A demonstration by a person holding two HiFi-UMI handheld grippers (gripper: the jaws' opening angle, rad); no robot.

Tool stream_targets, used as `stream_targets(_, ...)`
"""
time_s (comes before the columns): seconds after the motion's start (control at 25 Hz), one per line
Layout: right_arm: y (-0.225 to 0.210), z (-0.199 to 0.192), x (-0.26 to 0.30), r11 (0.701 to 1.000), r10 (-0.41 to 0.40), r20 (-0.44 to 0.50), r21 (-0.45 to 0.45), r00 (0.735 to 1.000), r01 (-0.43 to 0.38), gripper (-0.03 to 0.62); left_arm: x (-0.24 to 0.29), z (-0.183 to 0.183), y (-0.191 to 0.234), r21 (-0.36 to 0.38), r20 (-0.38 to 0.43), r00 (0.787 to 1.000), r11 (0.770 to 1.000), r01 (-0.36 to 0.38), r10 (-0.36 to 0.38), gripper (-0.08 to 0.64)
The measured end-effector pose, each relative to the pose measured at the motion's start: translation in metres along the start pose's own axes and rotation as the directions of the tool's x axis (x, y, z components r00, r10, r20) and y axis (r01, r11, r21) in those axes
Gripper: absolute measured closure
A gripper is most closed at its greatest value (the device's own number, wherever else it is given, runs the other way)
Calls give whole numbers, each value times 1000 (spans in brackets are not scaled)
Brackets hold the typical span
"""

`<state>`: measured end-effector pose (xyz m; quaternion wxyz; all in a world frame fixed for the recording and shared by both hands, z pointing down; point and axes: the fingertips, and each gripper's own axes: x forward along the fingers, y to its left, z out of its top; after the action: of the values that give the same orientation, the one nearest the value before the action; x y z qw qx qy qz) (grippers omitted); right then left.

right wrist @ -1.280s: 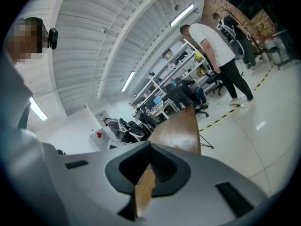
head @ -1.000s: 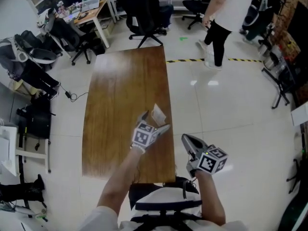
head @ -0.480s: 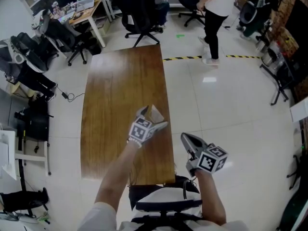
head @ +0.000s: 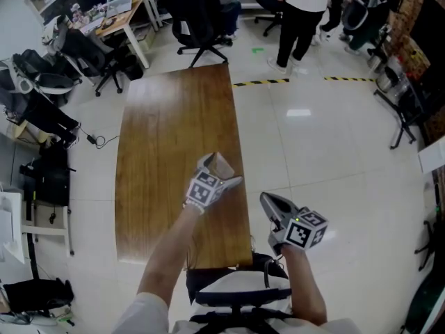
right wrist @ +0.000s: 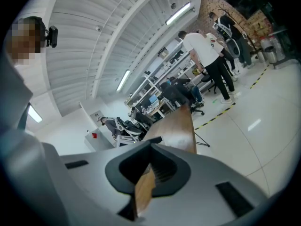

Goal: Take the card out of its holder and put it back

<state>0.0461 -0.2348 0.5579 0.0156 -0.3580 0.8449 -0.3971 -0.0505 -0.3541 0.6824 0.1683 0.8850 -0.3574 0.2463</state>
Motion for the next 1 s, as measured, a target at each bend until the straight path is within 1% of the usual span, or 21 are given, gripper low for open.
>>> stream_targets(0.32,-3,-4,2,1000,1,-4,12,1000,-1,583,3,1,-1,8,5,1000,1000,28,-28,20)
stream_targets(0.48,-5,-3,1,1000,-5,-6,13,1000,5,583,3,0,-1,20,0,1000,999,26,-26,21)
stream_targets(0.6,-4,-1,0,1000,-23,-8,11,1000,23,583,3,0,-1,16,4,1000,999,28,-28,23)
stream_targets(0.76,-4,-5,0,1000,-5,0,19,1000,5,583,2,-1,-2,23,4,1000,999,31,-31,23)
stream_targets(0.88,-7,-6,-1,1000,-7,2,23,1000,7,583,3,0,-2,26,11,1000,999,28,-28,23)
stream_targets(0.92,-7,-6,-2,1000,-9,2,23,1000,9,583,2,1,-1,26,16,1000,999,22,-22,43)
stream_targets(1.0,-8,-6,-2,1000,-11,1,24,1000,11,583,1,3,2,24,22,1000,1000,11,-12,117)
